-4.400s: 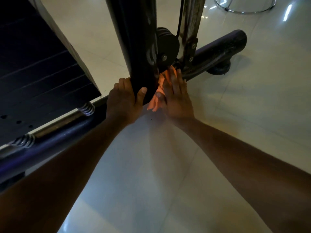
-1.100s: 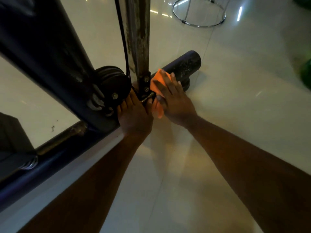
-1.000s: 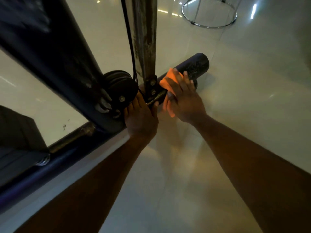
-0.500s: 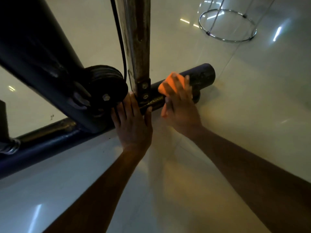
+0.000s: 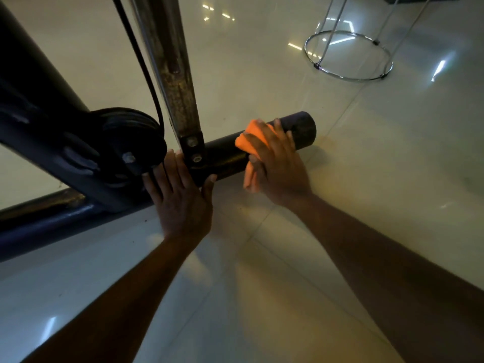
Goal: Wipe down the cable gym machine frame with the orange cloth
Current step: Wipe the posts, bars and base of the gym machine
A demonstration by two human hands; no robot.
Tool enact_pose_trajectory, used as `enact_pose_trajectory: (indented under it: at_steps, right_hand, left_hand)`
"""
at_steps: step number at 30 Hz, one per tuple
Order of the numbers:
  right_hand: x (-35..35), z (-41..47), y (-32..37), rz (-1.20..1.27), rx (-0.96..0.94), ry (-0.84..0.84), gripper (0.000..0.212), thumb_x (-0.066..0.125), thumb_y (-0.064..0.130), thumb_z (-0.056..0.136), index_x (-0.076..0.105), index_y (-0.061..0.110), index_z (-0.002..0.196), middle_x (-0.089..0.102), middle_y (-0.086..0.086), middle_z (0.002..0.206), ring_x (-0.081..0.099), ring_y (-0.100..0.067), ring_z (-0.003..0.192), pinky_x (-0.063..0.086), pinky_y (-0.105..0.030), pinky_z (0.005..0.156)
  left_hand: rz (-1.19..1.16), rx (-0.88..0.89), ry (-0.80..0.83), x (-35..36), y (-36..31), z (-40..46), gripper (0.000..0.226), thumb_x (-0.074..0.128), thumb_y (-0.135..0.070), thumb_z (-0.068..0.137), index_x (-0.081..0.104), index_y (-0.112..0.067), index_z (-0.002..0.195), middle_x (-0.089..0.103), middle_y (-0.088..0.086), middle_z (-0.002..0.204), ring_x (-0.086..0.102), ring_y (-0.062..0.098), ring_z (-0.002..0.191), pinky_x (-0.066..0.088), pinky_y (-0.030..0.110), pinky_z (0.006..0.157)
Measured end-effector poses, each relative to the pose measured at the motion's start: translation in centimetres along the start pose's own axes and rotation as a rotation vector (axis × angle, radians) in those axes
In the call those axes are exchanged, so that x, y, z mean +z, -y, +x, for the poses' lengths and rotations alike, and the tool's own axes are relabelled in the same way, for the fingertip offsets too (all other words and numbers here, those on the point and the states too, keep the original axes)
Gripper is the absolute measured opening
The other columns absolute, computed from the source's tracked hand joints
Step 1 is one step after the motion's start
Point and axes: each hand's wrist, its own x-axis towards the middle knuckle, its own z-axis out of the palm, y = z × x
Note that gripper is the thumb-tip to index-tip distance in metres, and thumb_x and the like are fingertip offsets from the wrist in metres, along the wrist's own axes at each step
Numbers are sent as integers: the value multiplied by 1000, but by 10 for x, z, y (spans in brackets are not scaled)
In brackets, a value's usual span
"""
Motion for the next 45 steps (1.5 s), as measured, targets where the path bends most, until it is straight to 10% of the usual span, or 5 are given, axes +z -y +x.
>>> enact_pose_trajectory:
  at_steps: [23,27,34,39,45]
  right_hand:
    - [-16,15,-39,-104,-76,125,51,29,37,116,46,26,162,26,-7,177,11,-37,167,12,-54,134]
    - [-18,24,-18,16,273,-17,44,35,33,114,58,26,151,39,-6,170,19,-37,164,15,-61,131]
    - [-3,16,37,87,-147,170,54,44,36,112,40,28,165,25,-4,177,8,-36,167,3,-54,134]
    - [-8,17,14,22,213,47,54,28,39,110,46,28,159,33,-9,172,15,-46,164,16,-70,129]
    - [8,8,76,-206,-355,201,50,24,32,118,53,13,154,27,-16,176,13,-47,164,11,-71,128]
  left_hand:
    - [-134,-13,69,-10,1,3,86,42,-61,104,28,0,163,34,22,167,27,44,157,9,66,128]
    - [-127,-7,45,-8,0,0,87,42,-61,104,28,1,163,33,24,167,27,46,156,9,66,128]
    - [-152,-44,48,-11,2,4,74,44,-51,106,35,-1,160,41,18,165,34,40,153,12,61,129]
    - [-226,-15,98,-17,10,4,65,36,-45,110,36,-8,162,41,13,167,32,34,156,12,56,131]
    - [-259,23,112,-24,21,6,58,40,-37,110,39,-11,162,43,10,166,36,32,154,16,51,130]
